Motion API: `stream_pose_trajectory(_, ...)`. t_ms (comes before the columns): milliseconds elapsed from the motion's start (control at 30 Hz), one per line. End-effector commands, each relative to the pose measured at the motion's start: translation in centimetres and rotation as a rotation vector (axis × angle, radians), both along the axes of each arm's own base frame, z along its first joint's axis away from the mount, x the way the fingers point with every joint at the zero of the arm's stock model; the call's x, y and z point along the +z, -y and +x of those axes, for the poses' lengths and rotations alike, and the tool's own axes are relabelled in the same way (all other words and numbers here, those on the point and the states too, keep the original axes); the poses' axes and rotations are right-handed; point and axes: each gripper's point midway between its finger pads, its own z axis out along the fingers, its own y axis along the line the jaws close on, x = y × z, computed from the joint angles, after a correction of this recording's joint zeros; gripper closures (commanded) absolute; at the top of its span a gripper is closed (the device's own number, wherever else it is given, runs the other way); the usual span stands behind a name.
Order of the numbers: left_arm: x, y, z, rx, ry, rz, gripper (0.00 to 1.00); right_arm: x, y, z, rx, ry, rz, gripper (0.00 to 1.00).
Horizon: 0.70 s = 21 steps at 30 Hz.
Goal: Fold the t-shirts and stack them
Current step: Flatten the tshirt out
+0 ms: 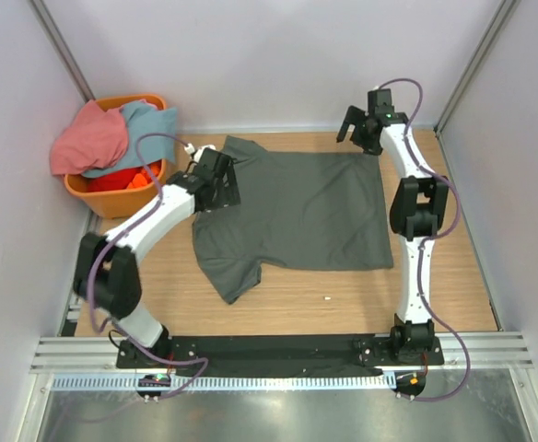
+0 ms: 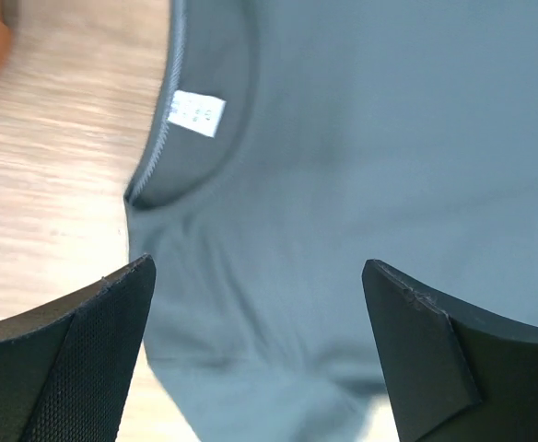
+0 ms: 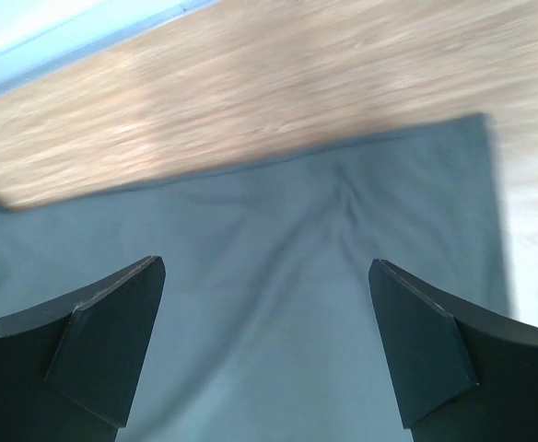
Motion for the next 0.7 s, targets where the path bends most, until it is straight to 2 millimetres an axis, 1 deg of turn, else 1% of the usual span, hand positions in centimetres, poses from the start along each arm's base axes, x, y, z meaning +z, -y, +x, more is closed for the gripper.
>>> stream_pose_trajectory(0, 4.6, -1.4, -3.8, 0.034, 0.071, -0.005, 0.05, 11.9, 1.1, -3.8, -0.032, 0.159, -0.08, 0.0)
stream_pose_trajectory(33, 4.7, -2.0, -5.1, 0.042, 0.072, 0.014, 0.05, 11.8, 1.8, -5.0, -0.063, 0.148, -0.12, 0.0)
stream_pose_trajectory(67, 4.5, -1.9, -7.3, 0.032, 0.076, 0.01, 0.05, 16.0, 1.8, -6.8, -0.082, 0.236, -0.118, 0.0)
stream_pose_trajectory(100, 4.3, -1.9, -8.6, 0.031, 0.077, 0.012, 0.05, 12.7, 1.9, -8.9, -0.083, 0.162, -0.145, 0.0)
stream_pose_trajectory(133, 3.7, -2.1, -10.0, 0.027, 0.057, 0.016, 0.05, 13.2, 1.1, -10.5, -0.077, 0.174, -0.158, 0.0)
stream_pose_trajectory(167, 3.8, -1.3, -11.4, 0.003, 0.063, -0.018, 0.06, 13.3, 2.0, -12.0, -0.147, 0.175, -0.202, 0.0)
stream_pose_trajectory(200, 2.2, -1.1, -13.0, 0.01, 0.023, -0.035, 0.06, 13.2, 2.6, -15.2, -0.173, 0.167, -0.219, 0.0)
stream_pose_trajectory(233, 1.4, -0.9, -14.3, 0.009, -0.001, -0.046, 0.06, 13.0, 2.5, -16.8, -0.189, 0.169, -0.224, 0.0)
stream_pose_trajectory(267, 1.0, -0.1, -15.6, -0.017, -0.005, -0.054, 0.07, 13.1, 2.2, -17.7, -0.194, 0.204, -0.195, 0.0)
stream_pose_trajectory(300, 0.1, -0.3, -16.9, -0.021, -0.018, -0.059, 0.07, 13.4, 1.6, -18.8, -0.179, 0.243, -0.136, 0.0)
stream_pose_trajectory(333, -0.3, 0.1, -17.7, 0.007, -0.019, -0.099, 0.07, 11.1, 1.2, -21.9, -0.137, 0.237, -0.069, 0.0)
stream_pose_trajectory(367, -1.6, 0.2, -19.0, -0.008, -0.041, -0.097, 0.07, 11.0, 0.6, -22.7, -0.122, 0.267, 0.038, 0.0)
stream_pose_trajectory(400, -1.6, 0.5, -19.6, -0.011, -0.031, -0.141, 0.07, 7.6, 0.5, -24.8, -0.134, 0.204, 0.083, 0.0)
stream_pose_trajectory(433, -1.8, 1.0, -19.6, 0.001, -0.016, -0.179, 0.08, 8.2, 0.5, -25.9, -0.126, 0.23, 0.103, 0.0)
stream_pose_trajectory(467, -2.2, 1.3, -20.1, -0.005, -0.015, -0.192, 0.08, 7.7, 0.4, -26.5, -0.114, 0.236, 0.11, 0.0)
stream_pose_trajectory(500, -3.1, 0.7, -20.6, 0.007, -0.015, -0.185, 0.08, 6.1, -0.9, -28.0, -0.048, 0.196, 0.154, 0.0)
stream_pose_trajectory(533, -3.4, 0.8, -20.6, 0.022, -0.012, -0.198, 0.08, 6.4, -0.8, -28.6, -0.043, 0.212, 0.156, 0.0)
stream_pose_trajectory(567, -4.3, 0.5, -21.0, 0.026, -0.024, -0.189, 0.09, 6.0, -0.8, -29.2, -0.041, 0.196, 0.154, 0.0)
stream_pose_trajectory(600, -4.6, 0.5, -21.2, 0.027, -0.032, -0.192, 0.09, 5.5, -1.1, -29.9, -0.018, 0.183, 0.159, 0.0)
stream_pose_trajectory(633, -4.9, 0.7, -21.1, 0.029, -0.03, -0.201, 0.09, 5.4, -1.0, -30.2, -0.016, 0.181, 0.154, 0.0)
stream_pose_trajectory(667, -5.7, 0.6, -21.4, 0.034, -0.042, -0.2, 0.1, 5.2, -0.9, -30.8, -0.016, 0.168, 0.149, 0.0)
